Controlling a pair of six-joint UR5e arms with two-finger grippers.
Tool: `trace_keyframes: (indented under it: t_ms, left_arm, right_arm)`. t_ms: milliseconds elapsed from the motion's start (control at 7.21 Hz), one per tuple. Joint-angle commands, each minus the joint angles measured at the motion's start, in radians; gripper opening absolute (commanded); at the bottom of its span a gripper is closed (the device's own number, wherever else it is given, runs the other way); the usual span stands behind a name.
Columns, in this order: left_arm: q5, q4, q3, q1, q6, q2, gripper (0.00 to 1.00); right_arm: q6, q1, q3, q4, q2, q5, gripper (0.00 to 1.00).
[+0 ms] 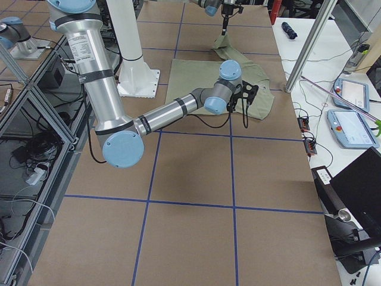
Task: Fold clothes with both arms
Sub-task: 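Grasp the other sleeve and fold it across the shirt with the left gripper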
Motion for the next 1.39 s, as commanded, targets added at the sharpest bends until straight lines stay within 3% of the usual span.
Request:
trace_keyframes:
  t_ms: [0, 139, 416, 694, 971, 1110, 1249]
  left_arm:
    - [0.185, -0.006, 0.069, 0.101, -0.243, -0.241, 0.00]
    - [0.288, -0.009, 0.187, 0.156, -0.345, -0.406, 0.00]
    - [0.611, -0.102, 0.426, 0.301, -0.514, -0.654, 0.00]
    - [0.750, -0.177, 0.565, 0.377, -0.534, -0.751, 0.00]
    - [0.844, -0.244, 0.624, 0.422, -0.540, -0.753, 0.03]
    - [0.885, -0.265, 0.624, 0.443, -0.560, -0.753, 0.63]
    - [0.886, -0.271, 0.624, 0.445, -0.589, -0.768, 0.77]
  right_arm:
    - [-0.198, 0.102, -0.002, 0.003, -0.095, 0.098, 1.00]
    - [-0.230, 0.123, -0.003, 0.005, -0.117, 0.120, 1.00]
    - [-0.311, 0.131, -0.007, 0.005, -0.175, 0.115, 1.00]
    - [-0.352, 0.142, -0.011, 0.005, -0.203, 0.115, 1.00]
    - [-0.352, 0.142, -0.022, 0.006, -0.205, 0.115, 1.00]
    - [-0.350, 0.142, -0.022, 0.007, -0.205, 0.115, 1.00]
    - [-0.347, 0.142, -0.020, 0.007, -0.203, 0.115, 1.00]
